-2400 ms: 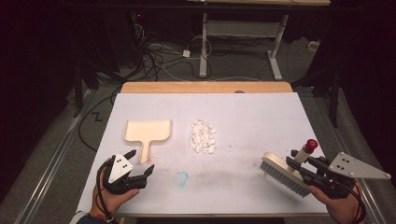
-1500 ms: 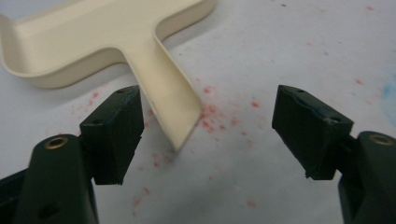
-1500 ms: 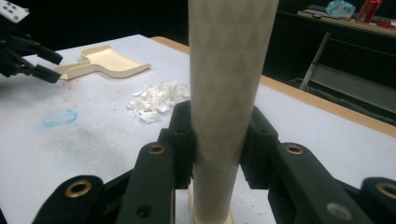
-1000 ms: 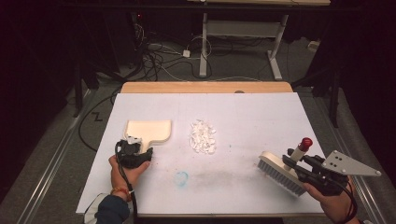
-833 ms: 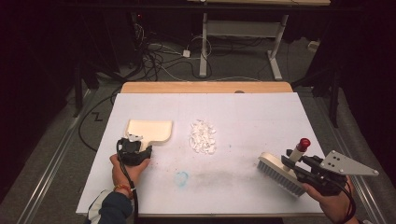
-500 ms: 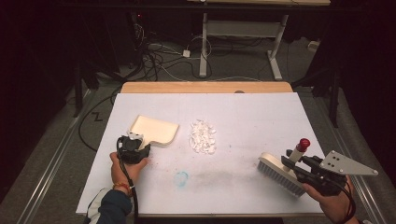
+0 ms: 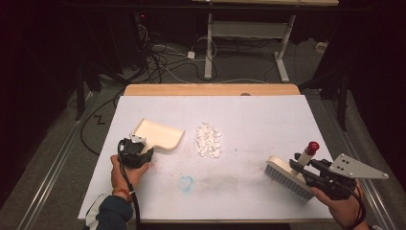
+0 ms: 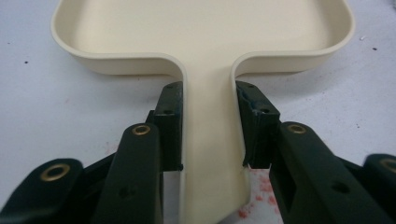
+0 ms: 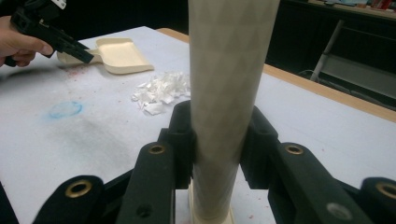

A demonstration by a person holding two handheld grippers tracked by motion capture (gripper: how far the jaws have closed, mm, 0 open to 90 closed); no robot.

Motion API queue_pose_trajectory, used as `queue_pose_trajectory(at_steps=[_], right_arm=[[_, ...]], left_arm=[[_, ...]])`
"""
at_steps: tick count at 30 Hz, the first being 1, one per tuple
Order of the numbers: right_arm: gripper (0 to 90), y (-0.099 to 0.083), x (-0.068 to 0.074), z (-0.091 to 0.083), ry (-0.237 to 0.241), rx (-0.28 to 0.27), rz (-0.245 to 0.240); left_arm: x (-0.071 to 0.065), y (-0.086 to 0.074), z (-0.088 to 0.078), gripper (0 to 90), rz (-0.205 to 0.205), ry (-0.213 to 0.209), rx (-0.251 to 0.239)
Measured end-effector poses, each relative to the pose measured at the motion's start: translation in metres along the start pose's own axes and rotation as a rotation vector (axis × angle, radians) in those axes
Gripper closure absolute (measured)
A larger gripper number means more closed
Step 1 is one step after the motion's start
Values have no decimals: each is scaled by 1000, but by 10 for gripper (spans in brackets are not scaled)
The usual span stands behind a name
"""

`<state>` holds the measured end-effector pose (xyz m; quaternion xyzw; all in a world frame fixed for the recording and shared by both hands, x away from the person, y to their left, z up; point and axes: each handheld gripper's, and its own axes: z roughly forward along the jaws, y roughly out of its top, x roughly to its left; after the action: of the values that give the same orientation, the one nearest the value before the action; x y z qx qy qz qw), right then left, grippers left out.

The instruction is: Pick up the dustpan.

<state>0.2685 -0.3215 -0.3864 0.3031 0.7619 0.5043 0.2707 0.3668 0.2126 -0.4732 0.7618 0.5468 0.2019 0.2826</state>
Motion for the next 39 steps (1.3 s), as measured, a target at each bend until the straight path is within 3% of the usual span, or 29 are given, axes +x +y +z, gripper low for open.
queue_pose_trajectory(at_steps=[8,11,21,22,30,39], right_arm=[[707,-1,-1,-1,-11,1,3],[707,0,-1,-1,-11,0,4],[707,-1,-2,0,-14,3,6],[707,-1,-1,0,-15,7,6],[707,-2,-2,4,-14,17,8],[707,-2,1,10,2,20,10]], left_arm=[[1,1,-20,638,25,4,-30],[0,0,-31,639,56,13,-39],[-4,-7,-62,639,111,-25,-68],[-8,-8,-66,639,132,-39,-66],[-25,-18,-77,639,222,-83,-28],[-35,-21,-78,639,263,-117,-7]])
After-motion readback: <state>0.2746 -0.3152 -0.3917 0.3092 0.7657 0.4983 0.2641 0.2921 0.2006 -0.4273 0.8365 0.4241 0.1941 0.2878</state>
